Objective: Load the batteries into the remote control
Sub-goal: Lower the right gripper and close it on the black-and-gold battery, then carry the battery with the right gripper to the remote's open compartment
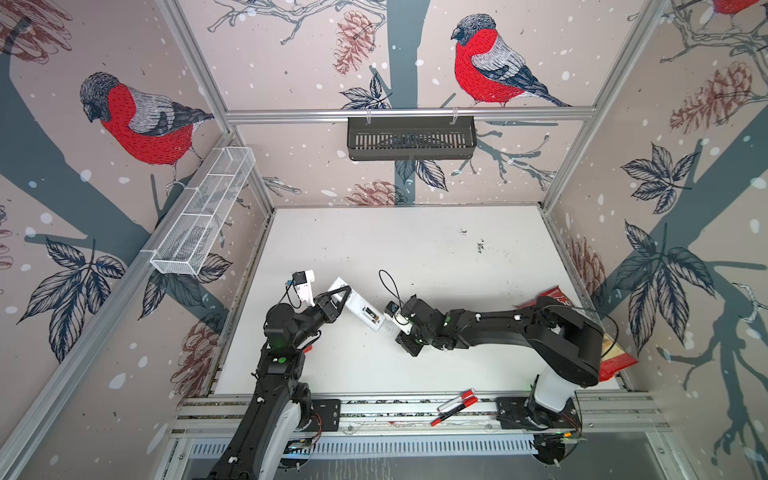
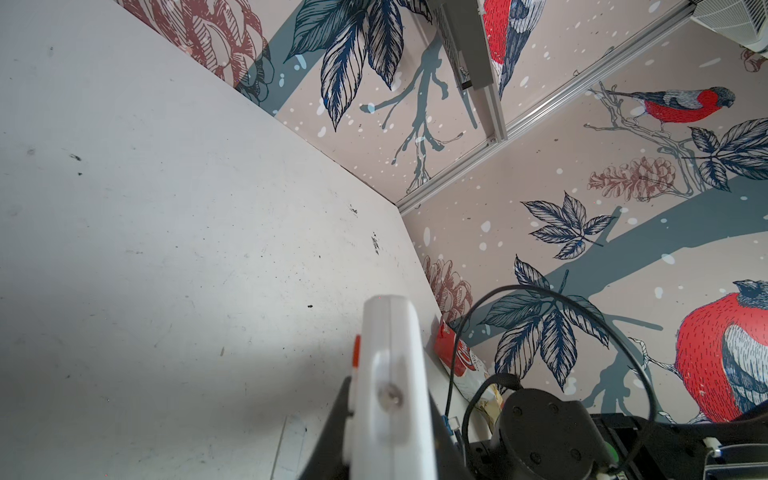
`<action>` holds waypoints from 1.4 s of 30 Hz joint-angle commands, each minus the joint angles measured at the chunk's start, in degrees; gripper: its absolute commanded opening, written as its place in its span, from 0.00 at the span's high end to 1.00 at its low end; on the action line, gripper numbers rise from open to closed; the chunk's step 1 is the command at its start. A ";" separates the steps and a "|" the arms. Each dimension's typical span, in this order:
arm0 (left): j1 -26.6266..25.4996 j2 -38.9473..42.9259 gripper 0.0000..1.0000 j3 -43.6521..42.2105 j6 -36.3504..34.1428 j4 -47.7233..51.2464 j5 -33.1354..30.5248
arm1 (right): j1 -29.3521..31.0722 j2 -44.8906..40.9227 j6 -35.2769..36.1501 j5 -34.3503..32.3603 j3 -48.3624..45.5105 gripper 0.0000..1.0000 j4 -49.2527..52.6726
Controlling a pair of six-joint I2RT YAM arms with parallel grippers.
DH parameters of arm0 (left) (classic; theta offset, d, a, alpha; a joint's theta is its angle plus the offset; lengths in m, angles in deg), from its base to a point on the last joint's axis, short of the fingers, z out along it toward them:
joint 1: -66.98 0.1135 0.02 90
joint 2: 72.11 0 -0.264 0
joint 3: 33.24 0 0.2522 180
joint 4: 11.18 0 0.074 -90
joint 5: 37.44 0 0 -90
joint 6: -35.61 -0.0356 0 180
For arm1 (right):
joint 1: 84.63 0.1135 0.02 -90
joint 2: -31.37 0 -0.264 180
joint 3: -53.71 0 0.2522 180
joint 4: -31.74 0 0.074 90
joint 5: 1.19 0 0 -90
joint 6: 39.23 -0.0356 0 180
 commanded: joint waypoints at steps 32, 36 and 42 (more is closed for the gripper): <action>0.09 0.37 1.00 -0.04 -0.16 -2.18 0.84 | 4.69 1.20 1.48 -6.83 4.42 0.86 15.54; 0.09 0.32 1.00 0.03 -0.40 -2.06 0.86 | 3.93 -1.47 1.65 -6.42 4.43 0.89 13.90; 0.12 0.06 1.00 -0.26 -0.14 -2.91 1.02 | 2.61 -8.38 2.01 -3.27 2.24 0.90 7.38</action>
